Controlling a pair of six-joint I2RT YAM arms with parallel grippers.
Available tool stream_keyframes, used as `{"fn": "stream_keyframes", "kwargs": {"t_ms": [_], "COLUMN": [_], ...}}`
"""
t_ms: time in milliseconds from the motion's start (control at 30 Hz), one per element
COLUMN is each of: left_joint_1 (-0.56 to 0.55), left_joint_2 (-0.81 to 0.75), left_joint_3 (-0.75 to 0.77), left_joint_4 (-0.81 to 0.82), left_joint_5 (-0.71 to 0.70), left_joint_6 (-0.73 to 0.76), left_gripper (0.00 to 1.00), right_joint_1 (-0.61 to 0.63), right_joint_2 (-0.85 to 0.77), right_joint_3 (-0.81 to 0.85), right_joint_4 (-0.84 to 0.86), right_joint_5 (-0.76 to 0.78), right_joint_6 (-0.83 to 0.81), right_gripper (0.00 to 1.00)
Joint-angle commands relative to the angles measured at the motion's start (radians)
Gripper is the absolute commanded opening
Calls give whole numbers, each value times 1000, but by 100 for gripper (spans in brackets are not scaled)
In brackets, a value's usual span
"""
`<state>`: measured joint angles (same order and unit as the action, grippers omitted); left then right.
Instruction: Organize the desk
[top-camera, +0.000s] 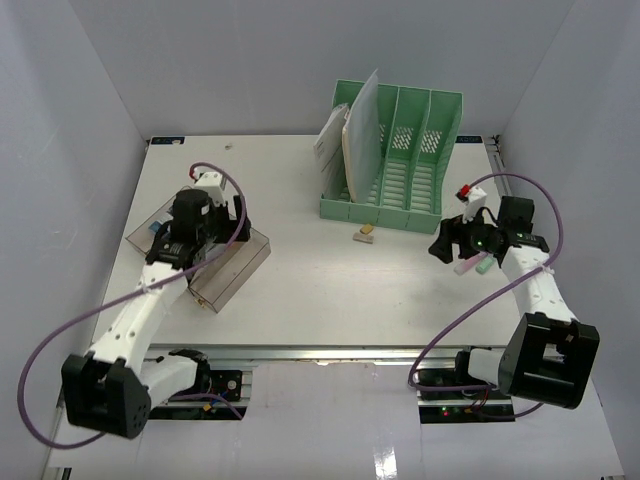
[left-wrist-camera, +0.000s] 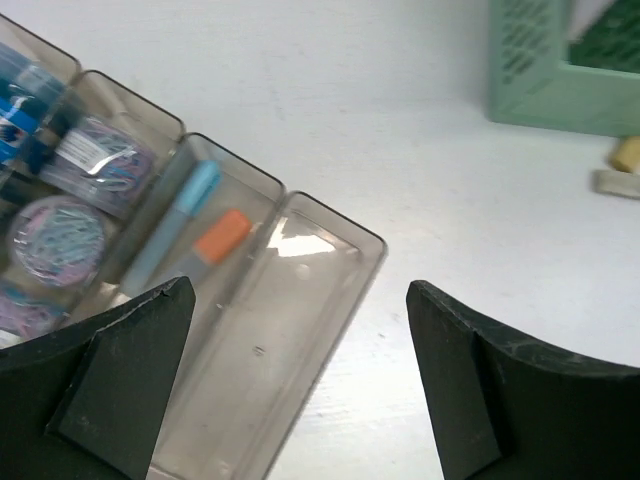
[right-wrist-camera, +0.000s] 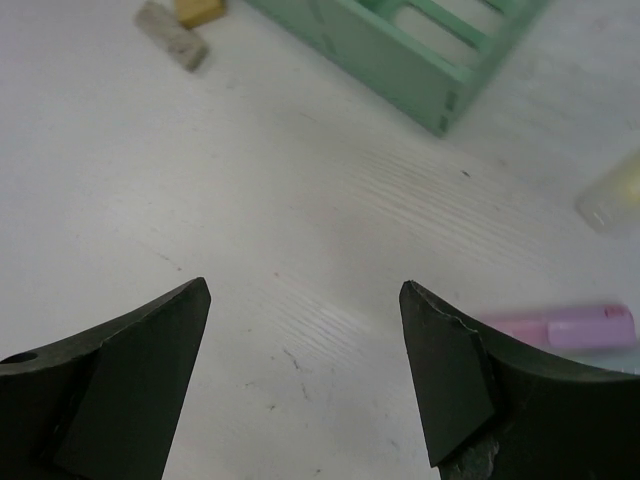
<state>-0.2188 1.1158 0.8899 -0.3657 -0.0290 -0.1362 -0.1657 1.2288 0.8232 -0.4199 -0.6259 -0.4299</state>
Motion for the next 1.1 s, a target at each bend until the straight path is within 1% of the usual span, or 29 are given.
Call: {"fn": "stream_keyframes", "kwargs": {"t_ms": [0, 200, 300, 367, 500, 567, 667, 767, 867, 1067], "left_joint_1": [6, 7, 7, 7, 7, 7, 7, 7, 7, 7], "left_joint_2": [-173, -231, -255, -279, -324, -336, -334, -324, -320, -321], "left_joint_3": [-176, -187, -190, -197, -213, -215, -219, -220, -226, -247], "left_joint_4": [171, 156, 148, 145, 147, 152, 159, 160, 170, 208], "left_joint_5": [285, 333, 329, 315, 299, 297, 310, 320, 327, 344], "left_joint_6": [-93, -94, -90, -88, -89, -92, -93, -97, -104, -145], "left_gripper": [98, 98, 98, 98, 98, 98, 98, 98, 98, 98], "right_joint_1": [-125, -158, -159, -161, -167, -167, -165, -157, -138, -106], "right_joint_2": [11, 5, 20, 40, 98, 137, 208, 289, 400, 546], "right_joint_3": [35, 19, 12, 6, 12, 31, 100, 185, 284, 395], "right_joint_4": [-20, 25, 48, 73, 138, 187, 217, 210, 212, 212], "right_joint_5": [205, 481, 580, 617, 615, 563, 510, 491, 495, 508], "right_joint_6": [216, 337, 369, 386, 405, 385, 345, 338, 333, 354], "right_gripper": [83, 81, 79, 76, 71, 68, 66, 67, 70, 74]}}
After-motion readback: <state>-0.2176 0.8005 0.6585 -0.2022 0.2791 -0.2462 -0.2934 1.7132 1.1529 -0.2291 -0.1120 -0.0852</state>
